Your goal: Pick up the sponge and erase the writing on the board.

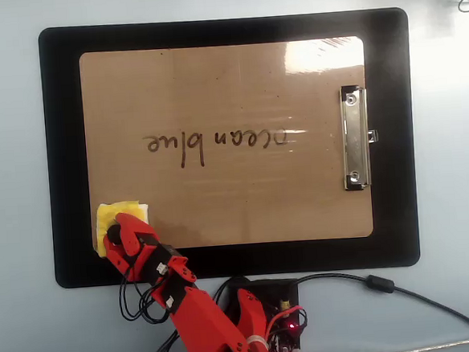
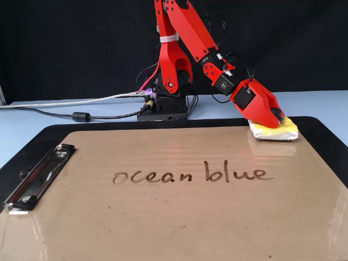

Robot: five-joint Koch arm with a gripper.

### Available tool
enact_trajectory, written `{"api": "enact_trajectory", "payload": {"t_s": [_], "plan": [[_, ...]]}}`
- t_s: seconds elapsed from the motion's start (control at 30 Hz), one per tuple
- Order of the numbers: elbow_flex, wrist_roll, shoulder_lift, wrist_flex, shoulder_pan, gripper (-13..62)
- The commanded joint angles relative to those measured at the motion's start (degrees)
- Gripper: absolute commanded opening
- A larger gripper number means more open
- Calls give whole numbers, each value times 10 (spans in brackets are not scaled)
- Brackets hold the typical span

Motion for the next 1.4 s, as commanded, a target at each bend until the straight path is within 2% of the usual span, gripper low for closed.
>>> {"api": "enact_trajectory", "payload": {"t_s": [0.0, 0.17, 0.47, 0.63, 0.8, 0.97, 1.1, 1.27, 1.33, 1.37], "plan": [[1, 13, 13, -4, 22, -78], [-3, 16, 25, -41, 76, -78], [-5, 34, 108, -11, 338, -79], [-94, 156, 94, 93, 501, -79], [-205, 188, 32, 218, 635, -79], [-273, 185, -21, 318, 719, -79], [-280, 183, -54, 310, 743, -79], [-180, 181, 52, 315, 802, -79], [-171, 179, 13, 301, 805, -79], [-204, 174, -54, 272, 802, -79]]}}
